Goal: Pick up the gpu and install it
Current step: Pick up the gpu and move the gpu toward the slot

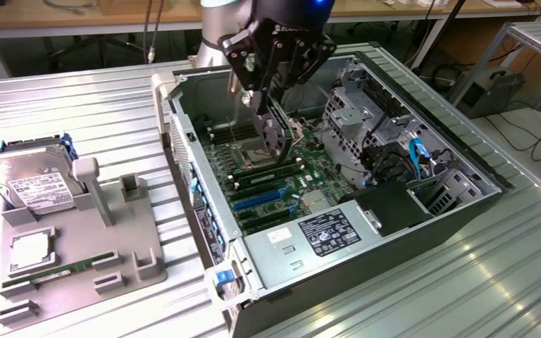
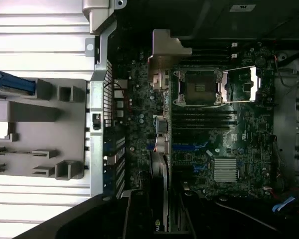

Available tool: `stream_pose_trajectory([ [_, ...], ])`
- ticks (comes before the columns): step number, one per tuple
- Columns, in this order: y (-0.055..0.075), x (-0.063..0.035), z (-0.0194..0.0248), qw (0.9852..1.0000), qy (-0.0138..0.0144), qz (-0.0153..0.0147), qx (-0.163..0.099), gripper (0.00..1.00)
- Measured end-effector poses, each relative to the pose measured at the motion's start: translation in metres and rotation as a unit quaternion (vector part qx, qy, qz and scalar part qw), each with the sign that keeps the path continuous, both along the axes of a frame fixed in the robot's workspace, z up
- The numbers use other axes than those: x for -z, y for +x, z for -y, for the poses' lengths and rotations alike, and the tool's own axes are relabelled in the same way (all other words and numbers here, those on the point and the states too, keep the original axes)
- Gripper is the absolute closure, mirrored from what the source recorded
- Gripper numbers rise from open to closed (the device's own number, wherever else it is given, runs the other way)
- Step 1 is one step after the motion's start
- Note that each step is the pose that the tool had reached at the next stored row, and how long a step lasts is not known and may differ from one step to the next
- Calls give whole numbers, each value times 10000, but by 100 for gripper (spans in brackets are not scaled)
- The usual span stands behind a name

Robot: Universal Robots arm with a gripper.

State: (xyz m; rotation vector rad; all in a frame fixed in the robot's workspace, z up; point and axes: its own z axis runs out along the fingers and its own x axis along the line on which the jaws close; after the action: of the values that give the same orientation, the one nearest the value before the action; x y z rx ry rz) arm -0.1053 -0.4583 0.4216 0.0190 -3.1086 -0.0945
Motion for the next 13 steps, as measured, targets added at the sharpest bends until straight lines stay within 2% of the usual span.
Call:
stream_pose_trajectory([
  [1,34,13,-6,10000,-1,0,0,74],
  [5,321,132,-53,10000,0,0,0,74],
  [13,551,293,-90,10000,0,0,0,74],
])
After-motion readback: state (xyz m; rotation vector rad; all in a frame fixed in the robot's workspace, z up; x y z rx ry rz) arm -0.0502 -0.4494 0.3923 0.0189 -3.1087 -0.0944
